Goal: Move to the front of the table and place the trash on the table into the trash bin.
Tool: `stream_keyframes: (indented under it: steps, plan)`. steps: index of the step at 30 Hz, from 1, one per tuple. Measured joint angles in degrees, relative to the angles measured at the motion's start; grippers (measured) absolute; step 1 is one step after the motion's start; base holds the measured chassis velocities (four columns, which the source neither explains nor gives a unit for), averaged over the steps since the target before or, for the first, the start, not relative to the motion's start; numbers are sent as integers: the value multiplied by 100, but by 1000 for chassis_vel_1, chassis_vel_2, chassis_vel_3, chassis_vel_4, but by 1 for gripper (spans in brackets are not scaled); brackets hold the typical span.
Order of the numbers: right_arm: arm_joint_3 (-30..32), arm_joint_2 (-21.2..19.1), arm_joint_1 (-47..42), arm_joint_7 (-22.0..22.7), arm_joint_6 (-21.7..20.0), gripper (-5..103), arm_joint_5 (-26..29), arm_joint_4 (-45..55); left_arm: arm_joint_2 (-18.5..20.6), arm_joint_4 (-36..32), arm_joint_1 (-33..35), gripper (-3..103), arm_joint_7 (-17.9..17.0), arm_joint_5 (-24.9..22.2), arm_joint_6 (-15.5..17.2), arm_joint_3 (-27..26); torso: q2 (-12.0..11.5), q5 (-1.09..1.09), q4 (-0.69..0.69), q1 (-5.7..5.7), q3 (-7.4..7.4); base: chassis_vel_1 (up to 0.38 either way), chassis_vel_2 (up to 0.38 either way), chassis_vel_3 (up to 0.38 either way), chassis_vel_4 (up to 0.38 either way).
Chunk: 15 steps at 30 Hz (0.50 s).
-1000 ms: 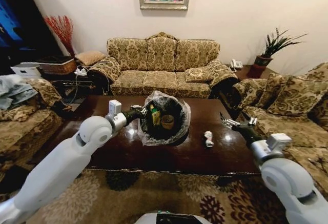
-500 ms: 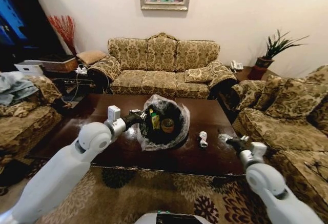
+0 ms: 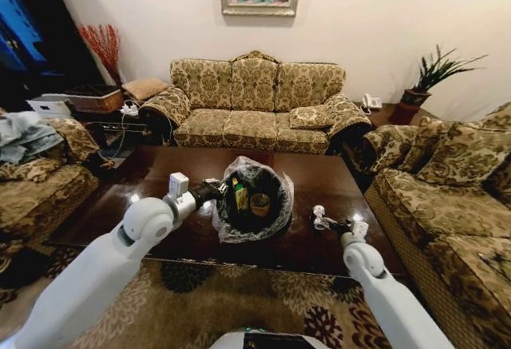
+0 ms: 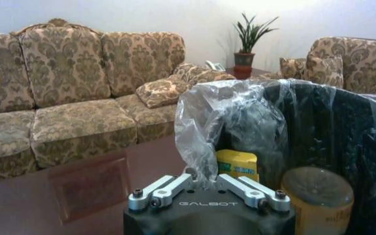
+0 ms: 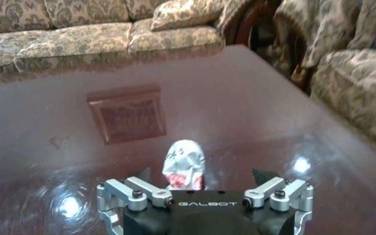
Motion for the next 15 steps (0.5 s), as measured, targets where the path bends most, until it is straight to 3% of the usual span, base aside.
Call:
stream_keyframes:
  steps: [8, 11, 14, 15]
  plan:
    - [-24, 142, 193, -182, 3, 101, 107, -494, 27, 105, -53, 2, -10, -14, 2, 30, 0, 0, -1, 0, 0, 0, 0, 0, 0]
    - [28, 148, 222, -350, 22, 94, 138, -609, 26, 155, -122, 2, -11, -16, 5, 95, 0, -1, -1, 0, 0, 0, 0, 0, 0]
    - [120, 148, 229, -653, 20, 78, 138, -728, 14, 248, -279, 2, -15, -24, 10, 246, 0, 0, -2, 0, 0, 0, 0, 0, 0]
    - [120, 148, 229, -653, 20, 78, 138, -728, 14, 248, -279, 2, -15, -24, 10, 246, 0, 0, -2, 0, 0, 0, 0, 0, 0]
